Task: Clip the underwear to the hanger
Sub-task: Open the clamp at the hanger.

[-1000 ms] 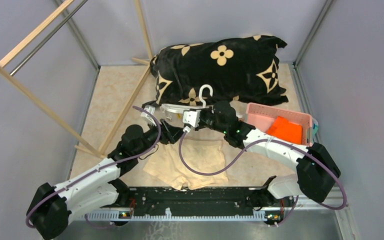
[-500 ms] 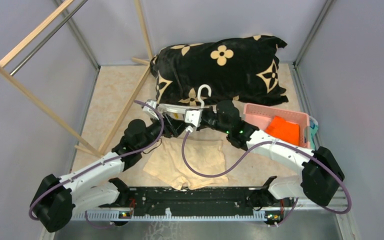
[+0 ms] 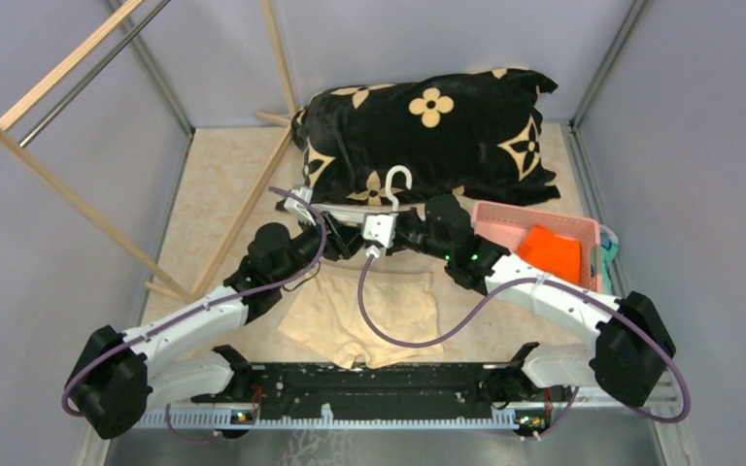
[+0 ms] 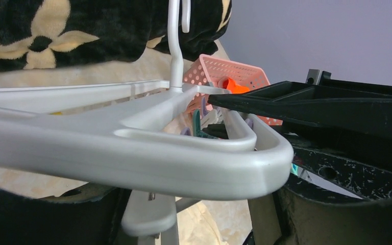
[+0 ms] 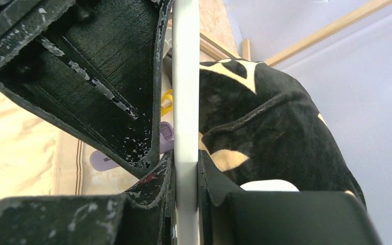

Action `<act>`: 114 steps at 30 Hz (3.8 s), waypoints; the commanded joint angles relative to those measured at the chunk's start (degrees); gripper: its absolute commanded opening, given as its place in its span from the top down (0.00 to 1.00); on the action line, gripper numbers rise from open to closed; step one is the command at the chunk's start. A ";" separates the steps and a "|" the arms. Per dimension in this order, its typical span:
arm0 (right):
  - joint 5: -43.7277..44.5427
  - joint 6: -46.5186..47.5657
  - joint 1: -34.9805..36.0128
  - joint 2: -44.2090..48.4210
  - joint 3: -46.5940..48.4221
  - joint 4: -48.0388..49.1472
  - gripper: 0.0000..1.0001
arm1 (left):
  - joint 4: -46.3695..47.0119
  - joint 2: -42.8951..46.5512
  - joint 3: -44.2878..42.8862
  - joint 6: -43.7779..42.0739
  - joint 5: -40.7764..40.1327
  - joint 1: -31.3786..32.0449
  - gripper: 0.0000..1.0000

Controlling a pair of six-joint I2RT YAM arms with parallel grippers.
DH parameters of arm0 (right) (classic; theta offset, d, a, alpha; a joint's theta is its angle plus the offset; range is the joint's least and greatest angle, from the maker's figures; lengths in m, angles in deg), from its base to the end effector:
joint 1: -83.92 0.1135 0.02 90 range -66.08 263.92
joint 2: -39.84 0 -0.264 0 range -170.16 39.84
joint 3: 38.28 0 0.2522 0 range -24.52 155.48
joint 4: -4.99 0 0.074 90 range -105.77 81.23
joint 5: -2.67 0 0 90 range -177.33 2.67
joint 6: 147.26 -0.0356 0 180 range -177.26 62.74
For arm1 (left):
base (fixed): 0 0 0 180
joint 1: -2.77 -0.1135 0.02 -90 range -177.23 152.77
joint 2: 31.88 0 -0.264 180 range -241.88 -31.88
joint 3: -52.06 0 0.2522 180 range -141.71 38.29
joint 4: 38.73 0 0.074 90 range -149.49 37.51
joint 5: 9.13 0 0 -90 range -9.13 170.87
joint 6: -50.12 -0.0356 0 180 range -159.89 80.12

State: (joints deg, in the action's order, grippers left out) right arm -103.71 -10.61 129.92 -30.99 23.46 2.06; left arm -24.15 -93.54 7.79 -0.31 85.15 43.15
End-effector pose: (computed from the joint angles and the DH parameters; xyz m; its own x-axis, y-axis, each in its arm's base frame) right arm 0.1929 0.2142 0.3005 0.5419 -0.4432 -0.7141 -0.7105 0.2124 -0.6709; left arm 0.1847 -0.1606 0.2651 -0.4765 -0.4287 -0.7676 0.5180 0.5686 -0.6391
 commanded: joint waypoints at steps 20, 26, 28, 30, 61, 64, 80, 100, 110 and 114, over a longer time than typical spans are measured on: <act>-4.84 -1.74 0.63 4.55 2.94 4.56 1.00 | 5.98 -1.73 -2.02 0.09 3.39 0.07 0.42; -5.04 -1.61 0.58 4.64 2.84 4.11 1.00 | 5.63 -0.93 -1.93 -0.43 2.55 0.02 0.59; -4.98 -1.61 0.58 4.79 2.73 3.98 1.00 | 5.51 -0.83 -1.85 -0.50 2.48 -0.02 0.66; -4.83 -1.48 0.58 4.81 2.64 3.72 1.00 | 5.29 -0.59 -1.77 -0.61 2.39 0.01 0.75; 3.78 -11.94 0.76 0.70 5.63 6.40 1.00 | 6.72 0.34 -1.07 -1.50 2.66 -0.03 0.31; 3.56 -12.13 0.76 0.60 5.60 6.44 1.00 | 7.42 0.36 -1.19 -1.56 2.84 -0.04 0.29; 3.11 -11.71 0.76 1.06 5.26 6.84 1.00 | 5.63 0.10 -1.38 -0.51 1.80 -0.04 0.64; 2.54 -11.90 0.80 2.23 3.31 8.54 0.92 | 3.70 1.59 -0.61 -0.28 -0.66 -0.04 1.00; 2.15 -10.63 0.77 4.54 1.58 6.61 0.53 | -0.17 2.82 -0.88 -0.81 -3.88 -0.04 1.00; 2.47 -9.89 0.78 6.84 0.52 4.18 0.53 | -0.56 2.80 -0.58 -0.83 -4.01 -0.13 1.00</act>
State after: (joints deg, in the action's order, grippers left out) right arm -100.63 -21.40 130.31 -27.84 24.60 5.27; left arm -25.94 -92.30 7.95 -0.73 81.91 43.00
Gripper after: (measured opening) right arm 0.472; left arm 0.247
